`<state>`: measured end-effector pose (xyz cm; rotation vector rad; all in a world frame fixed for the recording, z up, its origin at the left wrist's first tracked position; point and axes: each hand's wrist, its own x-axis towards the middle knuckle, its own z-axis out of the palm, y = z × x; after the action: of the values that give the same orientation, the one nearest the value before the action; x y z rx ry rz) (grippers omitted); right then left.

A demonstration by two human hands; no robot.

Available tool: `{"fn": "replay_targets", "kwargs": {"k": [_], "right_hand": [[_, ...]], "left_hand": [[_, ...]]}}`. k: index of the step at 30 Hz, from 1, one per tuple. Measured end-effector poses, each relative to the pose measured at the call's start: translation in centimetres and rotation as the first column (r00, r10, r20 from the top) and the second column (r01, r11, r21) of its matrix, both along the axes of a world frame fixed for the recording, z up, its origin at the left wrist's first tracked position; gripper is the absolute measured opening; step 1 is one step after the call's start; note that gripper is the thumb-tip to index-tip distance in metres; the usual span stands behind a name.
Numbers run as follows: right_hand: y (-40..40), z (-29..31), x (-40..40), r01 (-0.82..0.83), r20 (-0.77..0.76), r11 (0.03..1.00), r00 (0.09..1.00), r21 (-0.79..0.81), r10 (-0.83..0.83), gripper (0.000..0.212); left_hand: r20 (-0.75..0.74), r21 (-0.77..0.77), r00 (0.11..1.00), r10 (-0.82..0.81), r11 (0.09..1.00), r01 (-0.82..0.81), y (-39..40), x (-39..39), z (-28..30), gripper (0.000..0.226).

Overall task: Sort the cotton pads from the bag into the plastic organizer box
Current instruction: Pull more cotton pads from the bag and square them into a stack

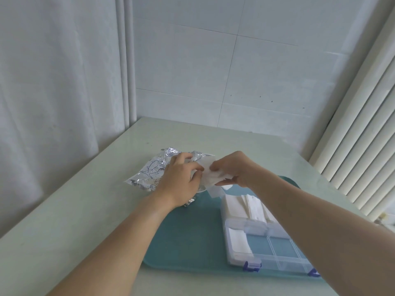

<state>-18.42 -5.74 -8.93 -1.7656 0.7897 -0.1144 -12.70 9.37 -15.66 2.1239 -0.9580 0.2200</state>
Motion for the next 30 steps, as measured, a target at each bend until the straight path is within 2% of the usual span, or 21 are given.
{"fn": "replay_targets", "kwargs": {"k": [5,8,11,13,14,15,17,18,20,21,23,26,29,30], "right_hand": [[-2.2,1.4,-1.6,0.070,0.071,0.997,0.995,0.013,-0.071,0.031],[-3.7,2.1,-3.4,0.078,0.138,0.992,0.986,0.097,-0.091,0.021],[-4.7,2.6,-5.1,0.054,0.246,0.973,0.963,0.224,-0.110,0.014],[-5.3,2.8,-5.8,0.029,0.322,0.962,0.939,0.272,-0.119,0.015],[-5.3,2.7,-6.1,0.005,0.350,0.964,0.931,0.265,-0.101,0.018],[-5.5,2.7,-6.3,-0.019,0.377,0.968,0.923,0.252,-0.080,0.022],[-5.6,2.4,-6.5,-0.067,0.429,0.967,0.902,0.247,-0.047,0.029],[-5.3,2.3,-6.7,-0.084,0.448,0.963,0.893,0.258,-0.042,0.030],[-5.4,2.2,-6.7,-0.093,0.472,0.958,0.881,0.271,-0.048,0.026],[-5.5,2.3,-6.5,-0.064,0.469,0.970,0.882,0.234,-0.055,0.022],[-6.4,2.1,-6.2,0.029,0.402,1.000,0.915,0.011,-0.031,0.017],[-8.1,2.0,-6.2,0.055,0.265,0.918,0.963,-0.392,0.055,0.020],[-9.7,1.7,-6.3,0.036,0.303,0.855,0.942,-0.517,0.143,0.047],[-10.2,1.6,-6.3,0.040,0.338,0.842,0.925,-0.538,0.172,0.049]], "left_hand": [[0.012,-0.284,1.000,0.012,0.959,-0.008,0.1,-0.3,0.6,0.012],[-0.032,-0.429,0.999,0.029,0.902,-0.040,0.2,-1.0,1.4,0.010],[-0.204,-0.610,0.975,0.085,0.768,-0.195,-0.1,-3.0,2.8,0.007],[-0.396,-0.647,0.918,-0.009,0.712,-0.272,-1.2,-4.1,4.5,0.008],[-0.498,-0.638,0.857,-0.135,0.726,-0.257,-1.8,-4.5,5.3,0.020],[-0.595,-0.631,0.750,-0.287,0.745,-0.215,-2.8,-4.7,6.0,0.036],[-0.715,-0.638,0.468,-0.518,0.757,-0.137,-4.5,-5.0,7.5,0.059],[-0.727,-0.650,0.363,-0.582,0.754,-0.094,-5.1,-5.2,7.9,0.063],[-0.701,-0.697,0.266,-0.662,0.715,-0.054,-6.8,-5.2,8.2,0.061],[-0.688,-0.716,0.228,-0.689,0.695,-0.064,-7.6,-5.2,8.4,0.056],[-0.685,-0.728,0.153,-0.712,0.677,-0.105,-9.0,-5.1,8.2,0.045],[-0.718,-0.696,0.115,-0.687,0.708,-0.122,-10.5,-4.6,7.5,0.037],[-0.750,-0.662,0.076,-0.658,0.745,-0.086,-11.1,-3.7,7.1,0.036],[-0.763,-0.646,0.071,-0.642,0.760,-0.068,-11.3,-3.3,7.0,0.036]]}}
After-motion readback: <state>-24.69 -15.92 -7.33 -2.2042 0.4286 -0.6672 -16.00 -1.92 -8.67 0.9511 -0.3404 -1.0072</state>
